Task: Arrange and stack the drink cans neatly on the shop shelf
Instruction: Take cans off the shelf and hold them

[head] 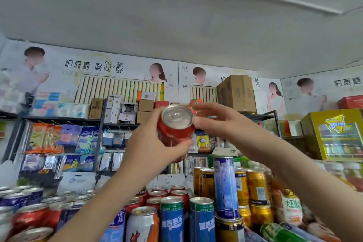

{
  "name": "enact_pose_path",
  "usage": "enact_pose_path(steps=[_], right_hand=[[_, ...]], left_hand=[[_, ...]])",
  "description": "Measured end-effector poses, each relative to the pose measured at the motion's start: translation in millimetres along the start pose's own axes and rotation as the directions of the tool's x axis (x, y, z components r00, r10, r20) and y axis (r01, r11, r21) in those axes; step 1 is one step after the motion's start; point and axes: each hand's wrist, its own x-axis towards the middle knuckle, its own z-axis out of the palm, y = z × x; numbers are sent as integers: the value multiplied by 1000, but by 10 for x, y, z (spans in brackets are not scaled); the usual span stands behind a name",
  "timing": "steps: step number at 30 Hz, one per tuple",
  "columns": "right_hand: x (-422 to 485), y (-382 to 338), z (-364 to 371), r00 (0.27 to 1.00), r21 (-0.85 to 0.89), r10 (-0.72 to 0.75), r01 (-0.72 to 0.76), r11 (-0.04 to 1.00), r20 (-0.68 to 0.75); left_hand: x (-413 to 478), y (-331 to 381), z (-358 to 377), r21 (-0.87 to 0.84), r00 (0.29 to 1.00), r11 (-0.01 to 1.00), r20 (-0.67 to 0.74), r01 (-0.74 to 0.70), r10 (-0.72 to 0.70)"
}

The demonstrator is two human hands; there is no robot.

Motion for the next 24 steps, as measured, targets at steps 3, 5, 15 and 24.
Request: enact_pose_path(steps=[3, 5, 15, 24], right_hand=[[-84, -96, 47, 988, -256, -154, 153, 955, 18], [-139, -61, 116, 967, -443, -251, 242, 863, 39], [-181, 205, 255, 853, -626, -522, 416, 660, 16], [173, 596, 153, 995, -364, -26, -12, 931, -98]], left_hand=[[-74, -49, 60, 145, 986, 977, -39, -154, 161], [-94, -120, 120, 216, 970, 951, -47, -223, 238], [-115, -200, 174, 222, 938, 911, 69, -347, 340], [-239, -601, 67, 526, 818, 824, 556, -208, -149]])
